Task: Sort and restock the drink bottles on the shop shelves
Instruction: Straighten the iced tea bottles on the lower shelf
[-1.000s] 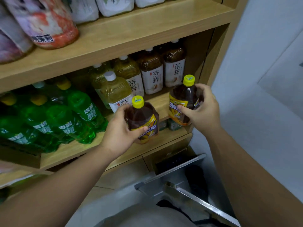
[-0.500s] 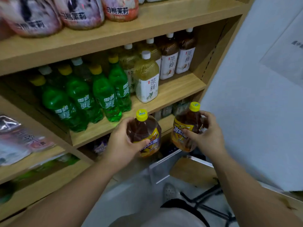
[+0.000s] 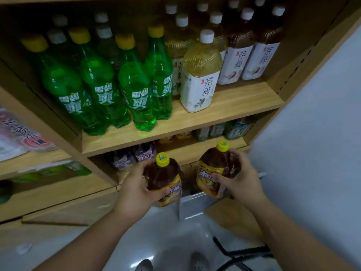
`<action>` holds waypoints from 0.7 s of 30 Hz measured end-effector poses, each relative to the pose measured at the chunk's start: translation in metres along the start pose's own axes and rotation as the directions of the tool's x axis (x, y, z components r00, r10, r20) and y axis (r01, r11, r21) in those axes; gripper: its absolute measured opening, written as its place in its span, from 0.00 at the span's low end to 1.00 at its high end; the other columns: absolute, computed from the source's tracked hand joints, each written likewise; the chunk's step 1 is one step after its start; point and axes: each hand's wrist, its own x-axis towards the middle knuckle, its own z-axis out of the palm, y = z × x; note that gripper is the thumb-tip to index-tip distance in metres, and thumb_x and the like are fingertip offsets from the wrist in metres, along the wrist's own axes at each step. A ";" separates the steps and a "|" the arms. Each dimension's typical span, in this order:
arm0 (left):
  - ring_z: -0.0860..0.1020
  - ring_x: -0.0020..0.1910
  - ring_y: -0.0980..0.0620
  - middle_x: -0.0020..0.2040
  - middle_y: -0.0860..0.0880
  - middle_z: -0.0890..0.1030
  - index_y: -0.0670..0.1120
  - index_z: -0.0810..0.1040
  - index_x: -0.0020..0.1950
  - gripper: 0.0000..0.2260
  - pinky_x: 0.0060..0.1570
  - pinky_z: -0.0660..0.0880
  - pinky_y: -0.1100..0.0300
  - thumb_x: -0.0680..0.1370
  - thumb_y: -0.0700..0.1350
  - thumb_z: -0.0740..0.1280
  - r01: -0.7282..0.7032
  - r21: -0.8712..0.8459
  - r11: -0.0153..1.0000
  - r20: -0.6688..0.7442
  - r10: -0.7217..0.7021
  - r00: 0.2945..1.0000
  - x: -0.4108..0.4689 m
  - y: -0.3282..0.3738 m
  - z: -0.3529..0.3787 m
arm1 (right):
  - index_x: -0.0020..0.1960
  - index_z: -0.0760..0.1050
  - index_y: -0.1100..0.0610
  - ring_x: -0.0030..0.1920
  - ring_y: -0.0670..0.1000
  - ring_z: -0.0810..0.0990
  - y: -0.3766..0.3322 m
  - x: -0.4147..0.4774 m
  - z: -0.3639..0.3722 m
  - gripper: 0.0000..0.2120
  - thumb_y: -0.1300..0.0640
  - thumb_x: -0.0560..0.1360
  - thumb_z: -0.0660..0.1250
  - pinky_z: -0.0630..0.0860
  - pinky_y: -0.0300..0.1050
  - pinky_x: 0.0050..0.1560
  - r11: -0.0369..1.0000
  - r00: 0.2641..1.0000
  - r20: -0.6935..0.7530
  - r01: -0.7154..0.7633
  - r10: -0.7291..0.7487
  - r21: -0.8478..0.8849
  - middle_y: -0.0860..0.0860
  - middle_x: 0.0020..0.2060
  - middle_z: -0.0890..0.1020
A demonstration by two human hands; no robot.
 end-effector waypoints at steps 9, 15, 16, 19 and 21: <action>0.77 0.54 0.66 0.56 0.59 0.80 0.52 0.75 0.64 0.35 0.55 0.71 0.74 0.61 0.41 0.86 -0.023 0.086 0.996 -0.088 0.030 0.996 0.051 -0.055 0.060 | 0.60 0.69 0.33 0.59 0.34 0.77 0.064 0.066 0.020 0.35 0.55 0.65 0.84 0.78 0.32 0.55 0.989 0.982 0.148 0.129 -0.116 -0.078 0.29 0.57 0.78; 0.80 0.55 0.57 0.58 0.57 0.81 0.52 0.75 0.67 0.38 0.58 0.77 0.65 0.60 0.52 0.85 -0.060 0.037 0.998 -0.211 0.066 0.975 0.107 -0.100 0.102 | 0.60 0.69 0.36 0.58 0.34 0.78 0.102 0.116 0.059 0.34 0.56 0.65 0.84 0.77 0.31 0.53 0.978 0.975 0.132 0.191 -0.179 -0.085 0.37 0.55 0.80; 0.80 0.54 0.58 0.58 0.55 0.81 0.51 0.75 0.68 0.38 0.56 0.74 0.72 0.61 0.50 0.85 -0.061 0.036 0.998 -0.232 0.067 0.970 0.112 -0.104 0.107 | 0.62 0.69 0.37 0.58 0.35 0.79 0.106 0.122 0.064 0.34 0.55 0.65 0.84 0.79 0.33 0.54 0.977 0.974 0.129 0.197 -0.186 -0.078 0.38 0.55 0.80; 0.80 0.53 0.59 0.56 0.55 0.81 0.50 0.75 0.67 0.35 0.54 0.74 0.69 0.63 0.46 0.85 -0.087 0.048 0.995 -0.259 0.097 0.961 0.125 -0.113 0.114 | 0.63 0.70 0.42 0.57 0.35 0.79 0.119 0.138 0.074 0.34 0.58 0.65 0.84 0.81 0.37 0.54 0.977 0.970 0.131 0.212 -0.207 -0.031 0.35 0.53 0.81; 0.80 0.53 0.60 0.56 0.56 0.82 0.50 0.75 0.67 0.34 0.55 0.74 0.65 0.64 0.48 0.84 -0.100 0.056 0.993 -0.248 0.111 0.962 0.132 -0.117 0.114 | 0.62 0.69 0.40 0.57 0.34 0.79 0.127 0.143 0.079 0.33 0.60 0.67 0.83 0.81 0.36 0.53 0.973 0.963 0.146 0.230 -0.225 -0.022 0.31 0.53 0.80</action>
